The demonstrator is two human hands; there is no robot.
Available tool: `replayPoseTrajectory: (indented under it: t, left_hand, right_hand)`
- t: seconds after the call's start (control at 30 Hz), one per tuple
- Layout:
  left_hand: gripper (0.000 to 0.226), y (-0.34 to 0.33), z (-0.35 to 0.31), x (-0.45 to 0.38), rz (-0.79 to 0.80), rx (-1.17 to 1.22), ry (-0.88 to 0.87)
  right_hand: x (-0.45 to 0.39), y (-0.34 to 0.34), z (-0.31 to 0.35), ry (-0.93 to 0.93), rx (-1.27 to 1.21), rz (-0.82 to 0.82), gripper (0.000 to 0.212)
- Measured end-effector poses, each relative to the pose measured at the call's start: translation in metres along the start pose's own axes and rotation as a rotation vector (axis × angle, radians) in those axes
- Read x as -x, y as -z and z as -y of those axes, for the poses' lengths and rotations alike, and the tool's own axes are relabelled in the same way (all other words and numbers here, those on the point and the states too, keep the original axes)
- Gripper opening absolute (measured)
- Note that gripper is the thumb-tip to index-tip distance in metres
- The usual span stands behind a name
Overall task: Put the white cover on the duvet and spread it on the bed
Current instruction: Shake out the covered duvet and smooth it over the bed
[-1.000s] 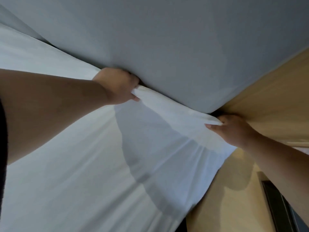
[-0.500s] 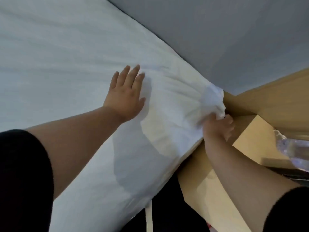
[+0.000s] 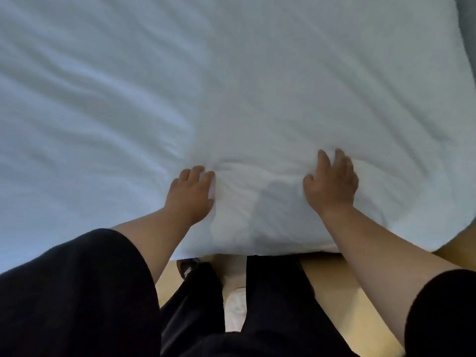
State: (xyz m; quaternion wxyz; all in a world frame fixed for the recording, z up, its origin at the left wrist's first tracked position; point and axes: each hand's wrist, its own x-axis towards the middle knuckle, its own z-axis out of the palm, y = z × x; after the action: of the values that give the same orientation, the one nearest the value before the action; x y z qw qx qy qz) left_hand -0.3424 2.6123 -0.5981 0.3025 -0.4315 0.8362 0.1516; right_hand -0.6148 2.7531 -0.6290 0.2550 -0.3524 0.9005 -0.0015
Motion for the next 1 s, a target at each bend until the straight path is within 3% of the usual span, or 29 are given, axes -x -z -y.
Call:
replayPoseTrajectory:
  t: [0.1,0.2,0.3,0.37,0.57,0.77,1.0]
  left_hand:
    - [0.067,-0.019,0.055,0.031,0.115,0.108,0.186]
    - [0.051,-0.041,0.116,0.066,0.264,0.291,0.371]
    - [0.05,-0.071,0.177,0.125,0.357,0.444,0.395]
    - [0.052,-0.09,0.219,0.178,0.319,0.503,0.418]
    - [0.057,-0.118,0.338,0.352,0.267,0.776,0.563]
    - [0.049,-0.107,0.419,0.527,0.054,0.997,0.76]
    - [0.05,-0.125,0.484,0.613,-0.11,1.141,1.0]
  right_hand:
    - [0.035,-0.028,0.076,0.218,0.168,0.249,0.064]
    - [0.088,-0.059,0.154,0.441,0.309,0.441,0.064]
    - [0.147,-0.074,0.221,0.648,0.375,0.69,0.059]
    - [0.189,-0.079,0.259,0.725,0.432,0.775,0.059]
    - [0.309,-0.073,0.396,0.831,0.592,0.679,0.052]
    - [0.438,-0.052,0.545,1.07,0.62,0.631,0.047]
    - [0.52,-0.057,0.675,1.312,0.627,0.607,0.047]
